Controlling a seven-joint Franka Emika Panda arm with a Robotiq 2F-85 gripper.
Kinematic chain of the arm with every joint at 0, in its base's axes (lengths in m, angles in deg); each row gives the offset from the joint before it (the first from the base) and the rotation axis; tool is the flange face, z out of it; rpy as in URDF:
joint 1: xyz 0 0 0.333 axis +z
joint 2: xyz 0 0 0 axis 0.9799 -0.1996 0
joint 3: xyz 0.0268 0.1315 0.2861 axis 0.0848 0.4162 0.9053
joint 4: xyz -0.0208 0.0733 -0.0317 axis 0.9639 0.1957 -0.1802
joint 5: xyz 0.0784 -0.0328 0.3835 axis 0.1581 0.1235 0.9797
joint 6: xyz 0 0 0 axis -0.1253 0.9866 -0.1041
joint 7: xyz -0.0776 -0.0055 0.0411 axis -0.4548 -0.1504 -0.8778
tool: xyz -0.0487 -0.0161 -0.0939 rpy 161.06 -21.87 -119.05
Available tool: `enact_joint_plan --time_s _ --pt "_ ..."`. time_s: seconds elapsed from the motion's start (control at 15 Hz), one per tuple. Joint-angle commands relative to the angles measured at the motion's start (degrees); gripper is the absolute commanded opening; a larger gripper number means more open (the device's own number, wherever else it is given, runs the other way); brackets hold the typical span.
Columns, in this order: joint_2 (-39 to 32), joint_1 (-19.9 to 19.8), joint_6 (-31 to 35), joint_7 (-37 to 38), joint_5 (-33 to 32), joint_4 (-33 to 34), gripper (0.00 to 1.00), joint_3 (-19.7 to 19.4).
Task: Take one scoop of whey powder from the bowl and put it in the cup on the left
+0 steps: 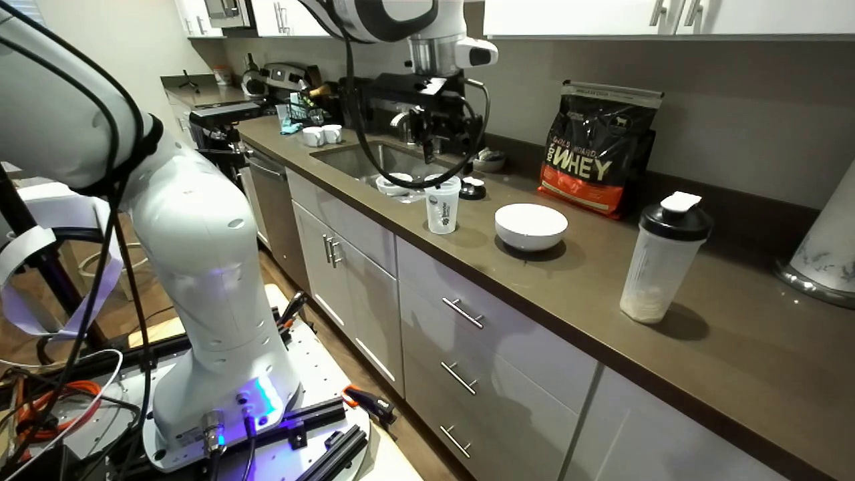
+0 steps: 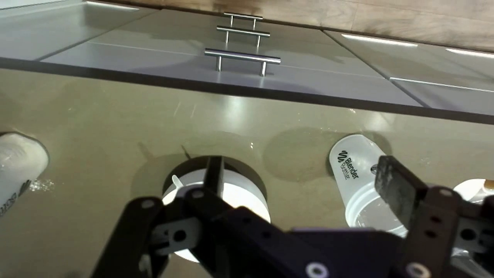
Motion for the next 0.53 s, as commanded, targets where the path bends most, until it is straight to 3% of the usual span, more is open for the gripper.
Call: enact_joint_plan --time_s 0.0,0.47 --pt "-8.94 0.56 0.98 -6.40 -0.98 6.19 1.00 -1.93" --pt "-20.56 -0.20 2.44 -13.09 -2.88 14.19 1.00 -2.15"
